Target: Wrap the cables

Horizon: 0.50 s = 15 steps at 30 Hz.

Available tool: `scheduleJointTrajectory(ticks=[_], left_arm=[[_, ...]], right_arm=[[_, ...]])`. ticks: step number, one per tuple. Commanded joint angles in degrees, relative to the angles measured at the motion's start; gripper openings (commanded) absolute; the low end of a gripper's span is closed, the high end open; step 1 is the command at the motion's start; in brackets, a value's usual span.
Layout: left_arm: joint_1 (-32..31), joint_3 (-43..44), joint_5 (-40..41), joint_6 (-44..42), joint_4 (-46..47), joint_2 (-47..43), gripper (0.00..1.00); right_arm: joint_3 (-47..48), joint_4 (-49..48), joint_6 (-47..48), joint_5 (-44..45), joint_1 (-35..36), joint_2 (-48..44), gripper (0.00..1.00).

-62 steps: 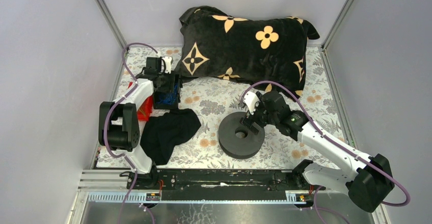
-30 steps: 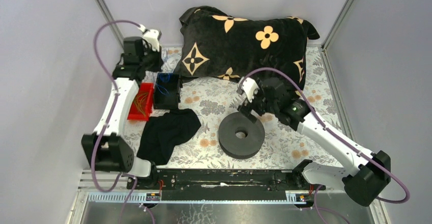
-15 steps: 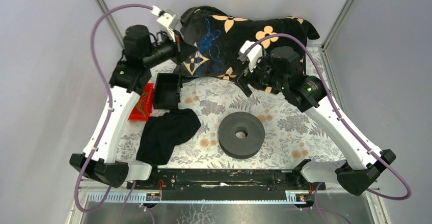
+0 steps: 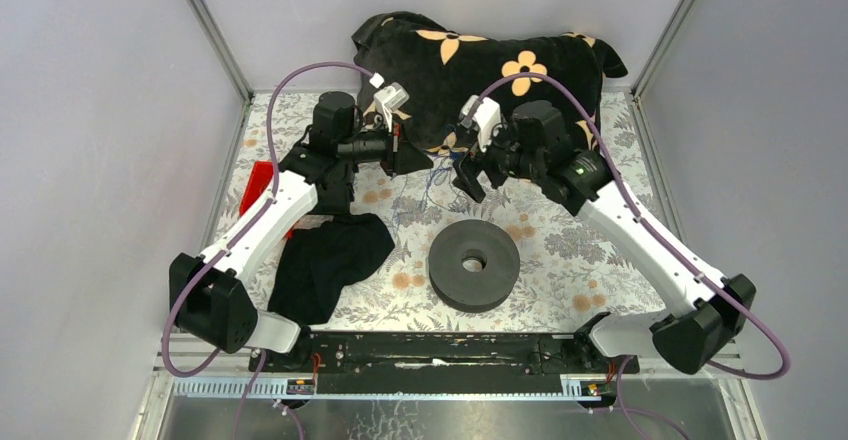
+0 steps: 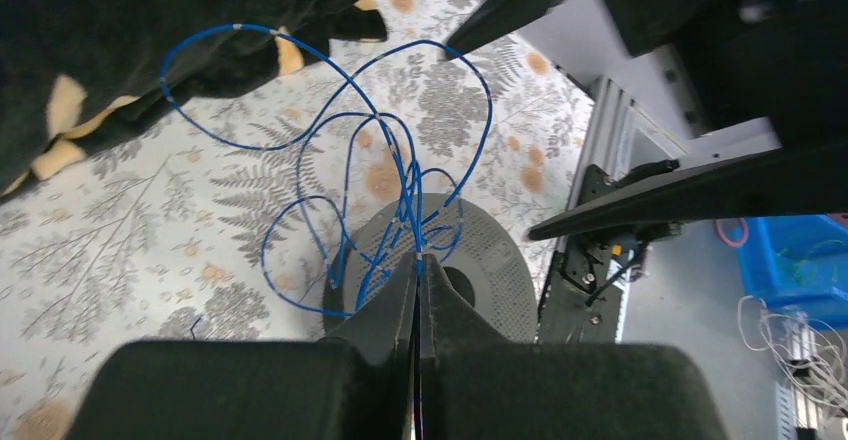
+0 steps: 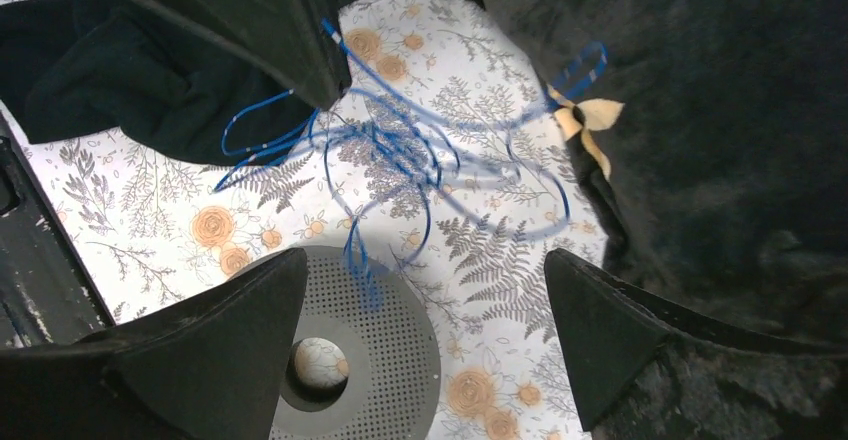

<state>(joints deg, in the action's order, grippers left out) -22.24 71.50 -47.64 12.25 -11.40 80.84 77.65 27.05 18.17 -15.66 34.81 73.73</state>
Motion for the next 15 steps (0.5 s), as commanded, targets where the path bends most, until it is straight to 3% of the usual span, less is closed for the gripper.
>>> scheduleJointTrajectory(ticks=[1, 5, 10, 12, 13, 15], left_arm=[[-1.1, -1.7, -5.6, 3.8, 9.6, -0.1, 0.0], [-1.6, -2.4, -7.5, 3.7, 9.6, 0.1, 0.0], [-1.7, -3.3, -9.0, 5.5, 11.3, 0.3, 0.02], [-1.7, -3.2, -9.6, 5.7, 11.2, 0.3, 0.07], [-1.7, -3.0, -9.8, 5.6, 11.0, 0.4, 0.09], [-1.7, -2.8, -10.2, 4.5, 9.8, 0.3, 0.13]], right_arm=[[0.9, -4.9, -1.7, -3.7, -0.3, 2.9, 0.94], [1.7, -5.9, 0.3, -4.8, -0.2, 4.9, 0.83], [3.6, -3.0, 2.8, -4.5, -0.2, 7.6, 0.4], [3.7, -2.3, 3.6, -2.1, -0.3, 7.7, 0.11], [3.5, -2.2, 3.9, -0.7, -0.2, 7.6, 0.01], [2.7, -2.2, 4.8, 1.0, -0.4, 6.7, 0.0]])
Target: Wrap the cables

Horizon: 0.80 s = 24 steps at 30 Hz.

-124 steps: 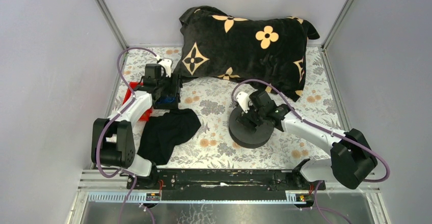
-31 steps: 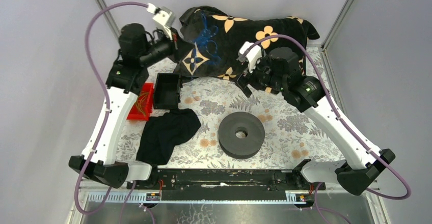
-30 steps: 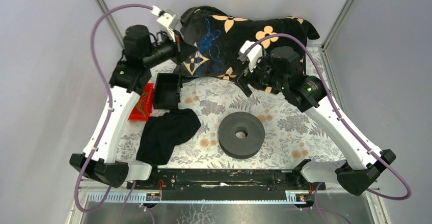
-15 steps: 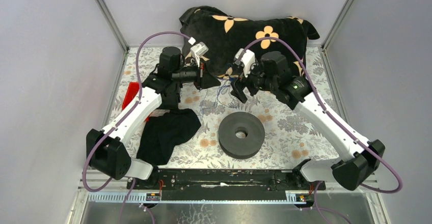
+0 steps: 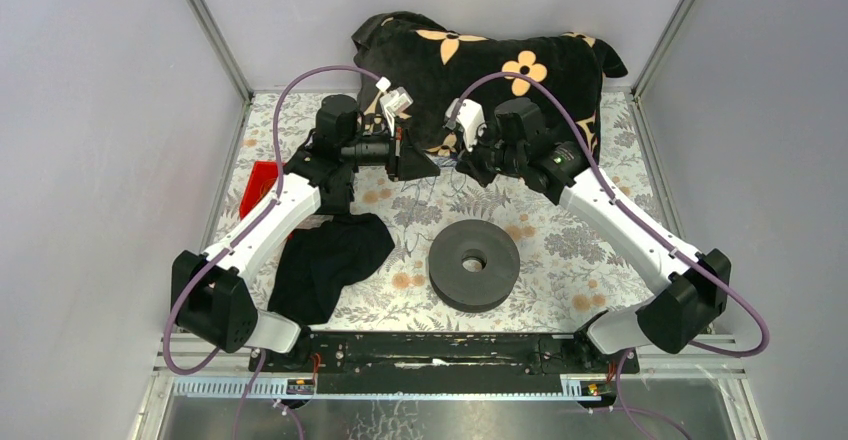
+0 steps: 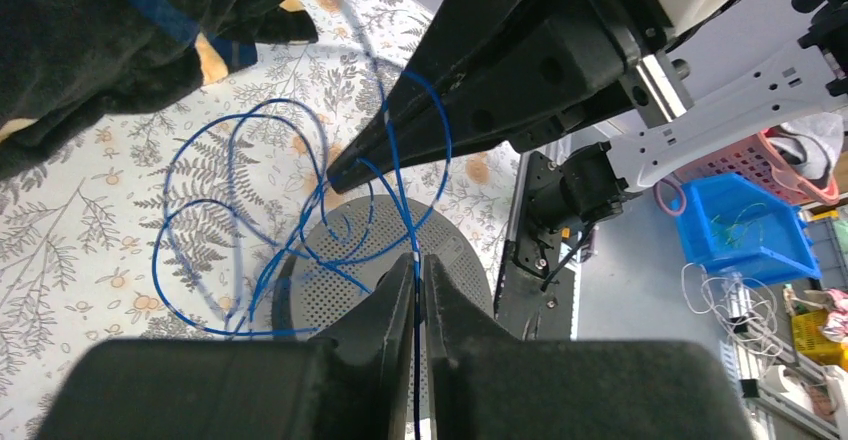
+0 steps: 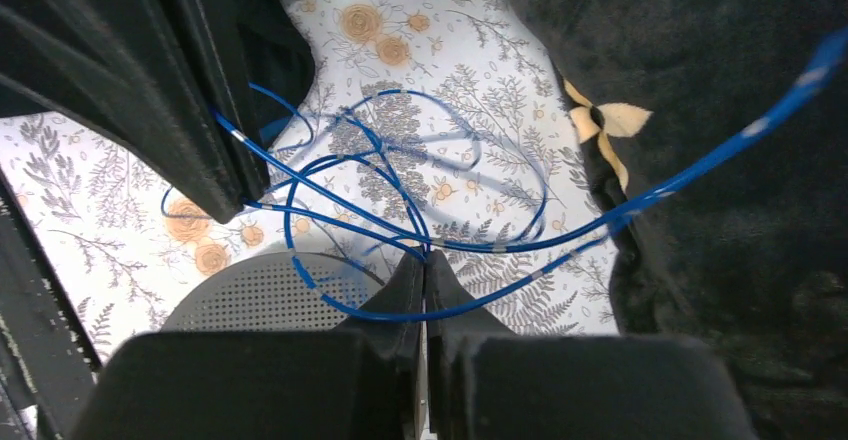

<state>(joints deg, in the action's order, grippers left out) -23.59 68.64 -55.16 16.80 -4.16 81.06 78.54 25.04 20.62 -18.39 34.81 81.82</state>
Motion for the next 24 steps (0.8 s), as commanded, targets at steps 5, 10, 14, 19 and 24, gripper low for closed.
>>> scheduleJointTrajectory(ticks=[5, 10, 14, 19, 24], left_arm=[[-0.2, 0.8, -2.0, -5.5, -2.5, -0.8, 0.25], [-0.1, 1.3, -0.4, -8.2, -5.0, -1.2, 0.0], [-0.1, 0.6, 0.1, -9.0, -5.3, -1.5, 0.0], [-0.1, 1.2, 1.9, -13.8, -9.6, -3.3, 0.0], [1.0, 6.2, 9.0, -17.5, -15.2, -4.9, 0.0]], right_arm=[[0.7, 0.7, 4.1, 5.5, -0.6, -3.7, 0.0], [-1.2, 0.5, 4.7, 7.0, -1.2, -5.3, 0.0], [-2.2, 1.1, 4.3, 7.0, -2.1, -6.1, 0.0], [-2.7, 1.6, 3.6, 13.6, -3.3, -6.1, 0.0], [1.6, 5.5, 3.7, 28.2, -6.5, -2.4, 0.0]])
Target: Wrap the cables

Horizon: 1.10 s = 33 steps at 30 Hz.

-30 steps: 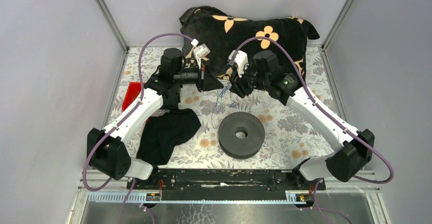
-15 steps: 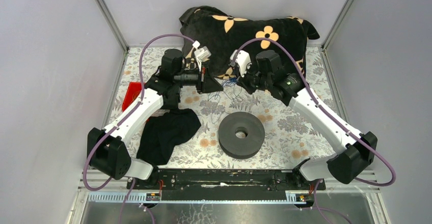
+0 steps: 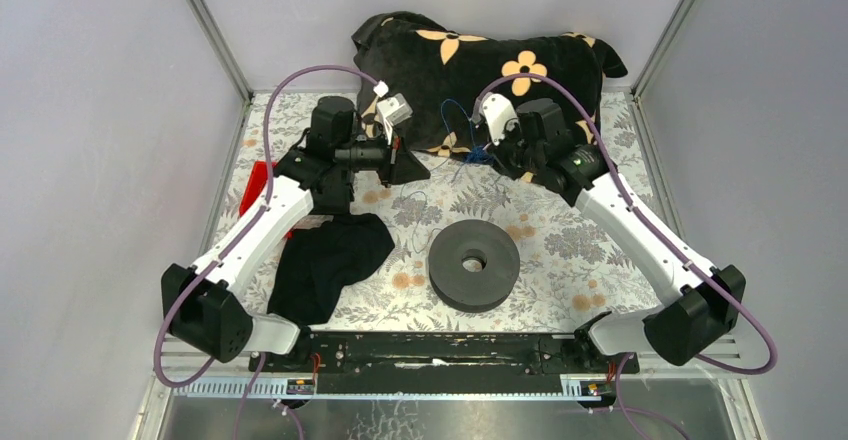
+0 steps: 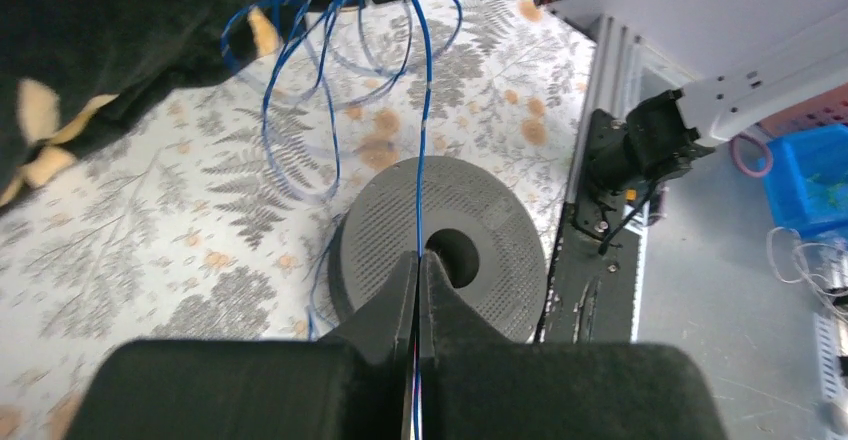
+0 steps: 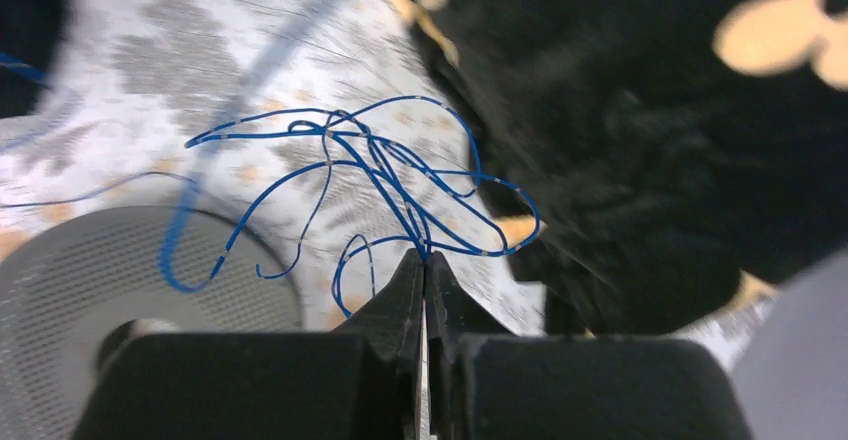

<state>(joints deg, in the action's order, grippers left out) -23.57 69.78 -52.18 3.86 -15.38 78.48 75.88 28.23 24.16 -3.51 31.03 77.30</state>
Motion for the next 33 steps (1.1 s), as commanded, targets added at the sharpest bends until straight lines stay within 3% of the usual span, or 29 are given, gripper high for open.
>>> scheduleJointTrajectory(ticks=[1, 4, 6, 8, 11, 15, 21, 26, 28, 33], left_arm=[[1.2, 6.4, 8.3, -4.8, -4.7, -2.4, 0.0], [1.3, 10.9, 14.3, -7.0, -7.9, -2.4, 0.0], [1.3, 14.0, 15.7, -8.2, -10.6, -2.1, 0.0], [1.3, 15.8, 15.8, -8.5, -12.4, -2.0, 0.0], [1.3, 16.6, 14.9, -7.3, -12.9, -2.5, 0.0], [1.3, 16.7, 11.7, -5.1, -13.2, -3.0, 0.0], [1.3, 18.7, 5.3, 0.6, -13.1, -3.5, 0.0], [1.3, 19.6, 3.2, 8.2, -8.8, -4.5, 0.0], [1.3, 20.1, 3.0, 11.3, -7.4, -4.2, 0.0], [1.4, 20.0, 1.4, 18.8, -3.2, -4.0, 0.0]], right_arm=[[4.7, 2.9, 1.2, 17.6, -3.4, 2.9, 0.02], [2.0, 0.3, 9.1, 35.7, -3.6, 4.3, 0.17], [-0.4, -0.4, 12.3, 40.8, -3.7, 4.0, 0.35], [1.5, 4.8, 10.3, 33.4, -3.6, 2.6, 0.52], [7.3, 15.1, 5.8, 12.5, -3.6, 0.6, 0.81], [9.3, 14.0, 3.7, -7.9, -3.6, -2.5, 0.98], [2.0, -0.1, 2.8, -18.8, -3.7, -2.6, 0.99], [-8.6, -15.3, -4.1, -25.3, -4.0, -2.3, 1.0], [-13.6, -24.5, -7.4, -28.2, -4.4, -2.9, 0.98], [-20.9, -36.4, -14.5, -31.8, -5.1, -1.9, 0.92]])
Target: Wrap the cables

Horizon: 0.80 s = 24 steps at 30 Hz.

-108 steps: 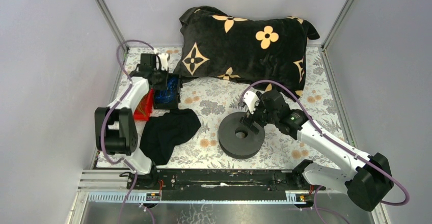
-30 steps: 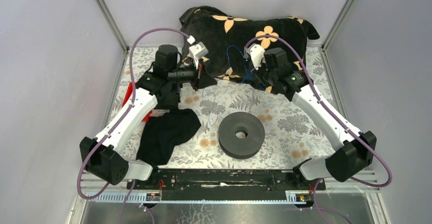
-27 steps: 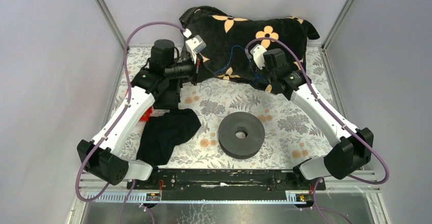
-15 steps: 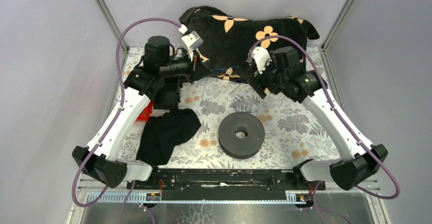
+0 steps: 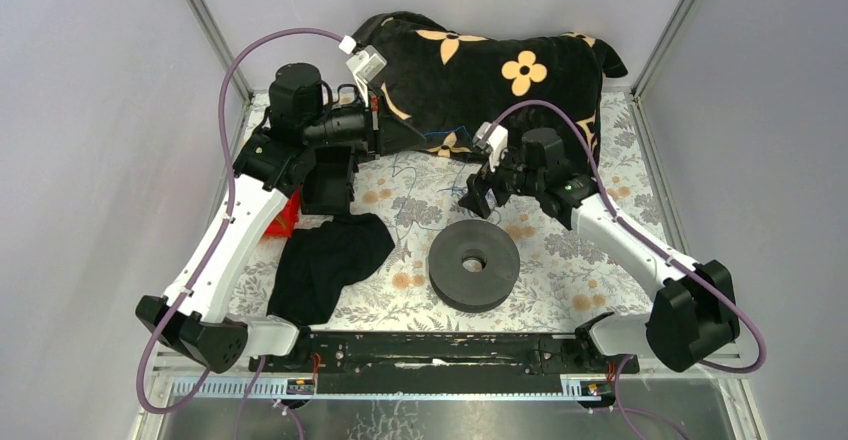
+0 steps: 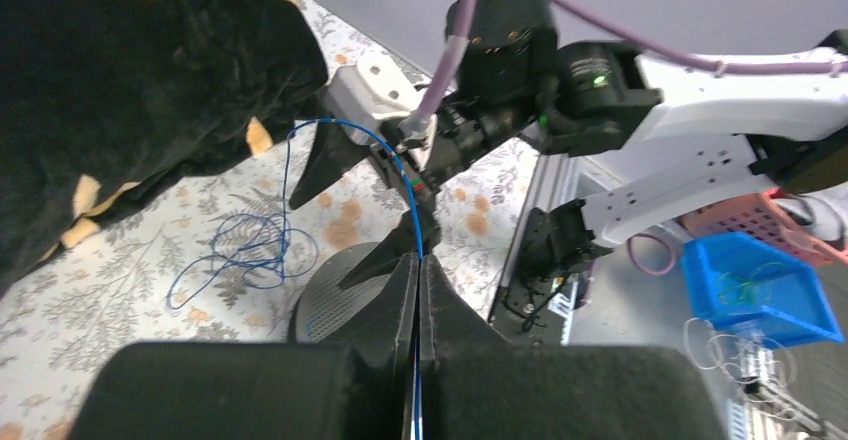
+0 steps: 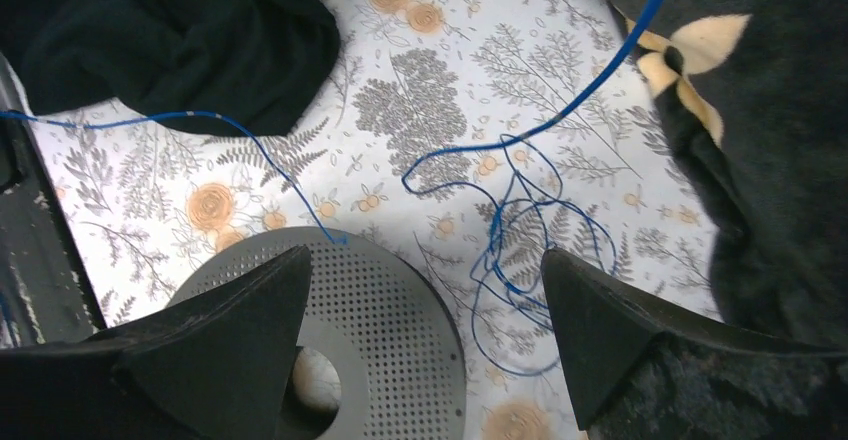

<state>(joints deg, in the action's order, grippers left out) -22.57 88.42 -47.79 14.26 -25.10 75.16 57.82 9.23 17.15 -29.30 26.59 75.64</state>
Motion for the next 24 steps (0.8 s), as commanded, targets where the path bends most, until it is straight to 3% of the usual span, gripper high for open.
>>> scheduleJointTrajectory(ticks=[1, 8, 13, 16, 19, 20, 24], left_arm=[[0.5, 0.9, -3.8, 10.2, 7.8, -0.8, 0.0], [2.0, -3.6, -10.2, 24.3, 20.1, 0.0, 0.0], [3.1, -5.3, -11.3, 27.6, 23.5, 0.2, 0.0], [4.1, -4.3, -9.7, 22.5, 18.2, -0.2, 0.0], [5.4, 0.9, -3.0, 8.6, 3.8, -0.3, 0.0], [5.6, 3.4, 0.7, 4.0, -1.3, -0.2, 0.0], [5.6, 11.8, 14.4, -11.4, -16.8, 0.7, 0.0]], right_arm=[[-4.5, -20.6, -8.8, -6.1, -0.6, -0.1, 0.91], [-9.0, -34.0, -14.6, -8.3, -0.6, 4.6, 0.77], [-7.2, -38.3, -17.4, -7.8, -0.6, 7.7, 0.56], [-4.3, -32.2, -14.2, -4.4, -0.6, 7.1, 0.35], [-0.6, -22.8, -7.5, 2.5, -0.7, 4.1, 0.06], [1.0, -19.4, -5.2, 5.7, -0.7, 2.9, 0.01], [7.9, -6.0, 3.7, 12.4, -0.7, -1.7, 0.0]])
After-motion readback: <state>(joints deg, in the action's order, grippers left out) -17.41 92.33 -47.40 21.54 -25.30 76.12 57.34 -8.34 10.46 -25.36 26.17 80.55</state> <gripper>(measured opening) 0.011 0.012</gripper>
